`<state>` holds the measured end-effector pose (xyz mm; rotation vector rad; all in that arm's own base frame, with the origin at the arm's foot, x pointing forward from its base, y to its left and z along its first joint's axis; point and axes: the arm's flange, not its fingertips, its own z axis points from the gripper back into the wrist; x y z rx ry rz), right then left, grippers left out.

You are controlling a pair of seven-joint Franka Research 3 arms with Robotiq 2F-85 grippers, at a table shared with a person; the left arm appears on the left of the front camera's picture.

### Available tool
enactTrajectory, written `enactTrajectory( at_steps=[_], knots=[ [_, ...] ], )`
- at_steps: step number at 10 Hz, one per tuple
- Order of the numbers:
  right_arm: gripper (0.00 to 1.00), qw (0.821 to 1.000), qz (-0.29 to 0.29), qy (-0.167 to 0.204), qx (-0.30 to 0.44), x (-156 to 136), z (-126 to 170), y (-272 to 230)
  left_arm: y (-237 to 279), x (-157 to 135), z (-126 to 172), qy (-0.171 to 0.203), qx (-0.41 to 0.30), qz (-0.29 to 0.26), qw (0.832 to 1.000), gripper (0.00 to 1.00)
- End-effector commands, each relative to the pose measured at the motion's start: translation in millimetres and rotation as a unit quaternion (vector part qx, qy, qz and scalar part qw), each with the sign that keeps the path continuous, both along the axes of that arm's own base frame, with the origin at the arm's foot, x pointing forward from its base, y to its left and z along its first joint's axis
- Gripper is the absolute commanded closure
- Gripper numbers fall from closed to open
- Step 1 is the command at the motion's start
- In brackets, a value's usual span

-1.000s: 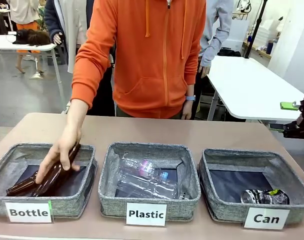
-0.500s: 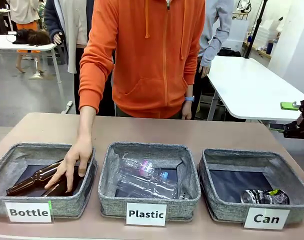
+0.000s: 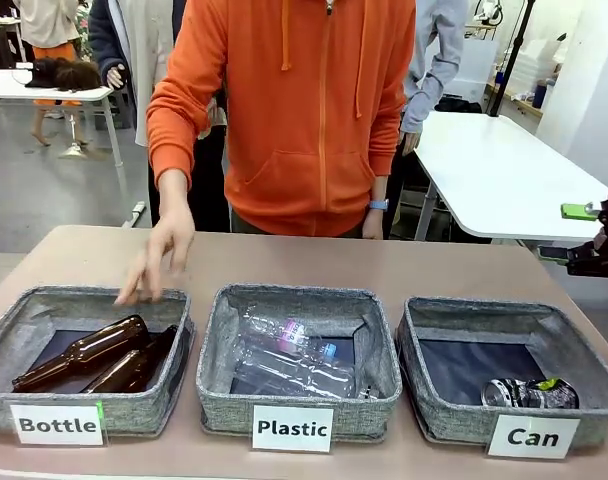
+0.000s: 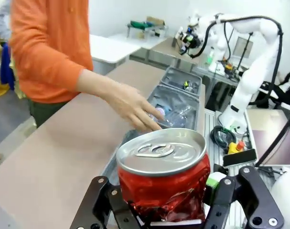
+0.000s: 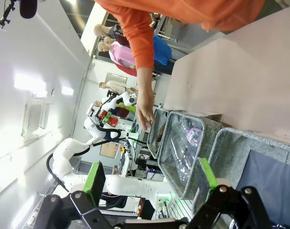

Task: Sort the can waste into the basket.
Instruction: Pick up the can waste from the table and place it in the right Fabric basket.

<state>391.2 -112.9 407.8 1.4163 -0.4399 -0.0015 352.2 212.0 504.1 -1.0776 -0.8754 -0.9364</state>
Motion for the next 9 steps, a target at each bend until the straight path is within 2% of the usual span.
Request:
enactTrajectory(
  at_steps=[1, 4, 6, 7, 8, 9],
  knots=[
    [0.0, 1.0, 0.008, -0.001, -0.002, -1, 3, -2, -16, 5, 6, 0.014, 0.023, 0.01, 1.0, 1.0],
    [0.0, 1.0, 0.008, -0.001, -0.002, -1, 3, -2, -10, 0, -1, 0.01, 0.009, 0.01, 1.0, 1.0],
    [0.0, 1.0, 0.008, -0.001, -0.002, -1, 3, -2, -35, 6, -2, 0.009, -0.002, 0.037, 0.999, 1.0],
    [0.0, 1.0, 0.008, -0.001, -0.002, -1, 3, -2, -64, 13, -4, 0.026, -0.026, 0.039, 0.999, 1.0],
    [0.0, 1.0, 0.008, -0.001, -0.002, -1, 3, -2, -114, 25, -7, 0.058, -0.01, 0.041, 0.997, 1.0],
    [0.0, 1.0, 0.008, -0.001, -0.002, -1, 3, -2, -166, 42, -9, 0.067, 0.003, 0.005, 0.998, 1.0]
  ],
)
